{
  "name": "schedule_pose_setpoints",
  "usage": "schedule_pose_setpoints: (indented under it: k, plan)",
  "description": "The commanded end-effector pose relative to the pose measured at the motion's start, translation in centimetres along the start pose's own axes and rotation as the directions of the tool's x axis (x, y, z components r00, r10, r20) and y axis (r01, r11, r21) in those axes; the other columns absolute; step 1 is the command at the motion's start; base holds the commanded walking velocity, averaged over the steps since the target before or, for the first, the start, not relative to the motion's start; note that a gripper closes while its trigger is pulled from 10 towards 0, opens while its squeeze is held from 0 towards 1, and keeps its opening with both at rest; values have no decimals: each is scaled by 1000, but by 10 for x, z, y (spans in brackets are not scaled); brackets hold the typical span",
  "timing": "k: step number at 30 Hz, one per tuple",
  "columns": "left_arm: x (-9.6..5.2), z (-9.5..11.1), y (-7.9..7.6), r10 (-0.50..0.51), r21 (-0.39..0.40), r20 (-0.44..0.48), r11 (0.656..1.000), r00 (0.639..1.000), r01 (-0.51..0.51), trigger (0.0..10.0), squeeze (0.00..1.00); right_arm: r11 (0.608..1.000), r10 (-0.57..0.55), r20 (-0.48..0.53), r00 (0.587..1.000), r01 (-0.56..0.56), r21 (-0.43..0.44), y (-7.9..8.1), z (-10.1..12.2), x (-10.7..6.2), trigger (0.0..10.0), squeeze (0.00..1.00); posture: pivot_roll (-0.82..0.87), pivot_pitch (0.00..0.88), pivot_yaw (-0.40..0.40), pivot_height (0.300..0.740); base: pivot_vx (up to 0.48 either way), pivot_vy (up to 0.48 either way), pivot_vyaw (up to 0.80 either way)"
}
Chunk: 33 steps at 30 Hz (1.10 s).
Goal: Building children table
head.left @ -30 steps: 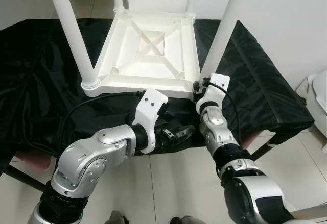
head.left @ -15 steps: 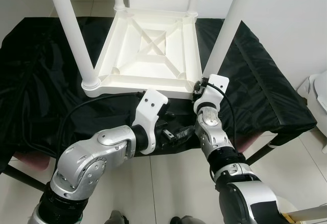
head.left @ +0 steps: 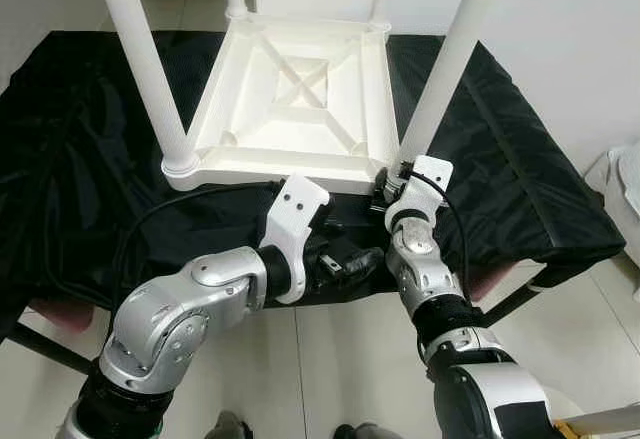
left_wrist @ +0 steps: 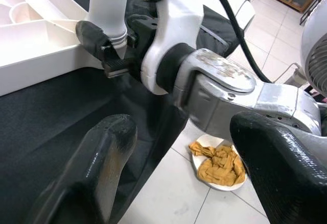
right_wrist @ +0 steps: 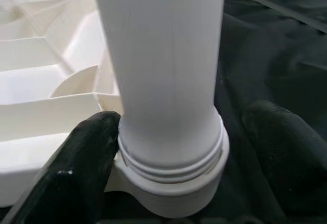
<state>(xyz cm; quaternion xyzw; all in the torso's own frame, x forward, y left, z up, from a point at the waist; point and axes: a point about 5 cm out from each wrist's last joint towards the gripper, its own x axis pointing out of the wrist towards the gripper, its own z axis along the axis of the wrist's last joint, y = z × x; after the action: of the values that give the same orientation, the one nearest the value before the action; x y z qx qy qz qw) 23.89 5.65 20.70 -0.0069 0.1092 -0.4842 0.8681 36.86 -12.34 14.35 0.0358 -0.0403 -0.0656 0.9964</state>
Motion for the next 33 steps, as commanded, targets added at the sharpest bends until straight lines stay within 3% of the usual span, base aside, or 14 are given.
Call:
schedule_pose_setpoints:
  k: [1,6,11,15,17,26,27,29,31,32,33]
  plan:
    - [0,-3,-4,-25,2,-11,1000,1000,25,10000,0,999,47,-9,999,-47,3,-2,-6,-3,10000,0,35,87,-37,740,0,0,0]
    - [0,-2,-5,-26,3,-10,1000,1000,27,10000,0,981,191,30,981,-191,9,-6,-1,-4,10000,0,33,86,-36,740,0,0,0]
    - [0,-1,-4,-30,5,-10,1000,1000,30,10000,0,941,339,45,940,-338,-23,-31,8,6,10000,0,30,90,-30,740,0,0,0]
    - [0,-1,-4,-30,4,-11,1000,999,30,10000,0,922,386,33,922,-384,-51,-41,13,11,10000,0,32,95,-23,740,0,0,0]
    - [0,-1,-3,-29,4,-14,1000,999,29,10000,0,889,454,14,891,-451,-81,-48,18,16,10000,0,35,98,-18,740,0,0,0]
    - [-1,0,-1,-24,8,-15,1000,1000,24,10000,0,853,515,-14,857,-514,-93,-51,22,20,10000,0,41,99,-14,740,0,0,0]
    - [-1,0,-1,-21,10,-15,1000,1000,22,10000,0,823,560,-44,827,-562,-84,-51,23,21,10000,0,46,99,-12,740,0,0,0]
    - [-1,0,-1,-21,10,-15,1000,1000,22,10000,0,823,560,-44,827,-562,-84,-51,23,21,10000,0,46,99,-12,740,0,0,0]
    - [-2,0,-1,-18,13,-16,1000,1000,18,10000,0,771,625,-109,773,-633,-72,-52,21,23,10000,0,53,100,-8,740,0,0,0]
    - [-2,0,-1,-18,13,-16,1000,1000,18,10000,0,771,625,-109,773,-633,-72,-52,21,23,10000,0,53,100,-8,740,0,0,0]
    - [-2,1,-1,-18,14,-17,1000,1000,18,10000,0,760,637,-127,760,-647,-66,-53,21,23,8118,0,57,101,-9,740,0,0,0]
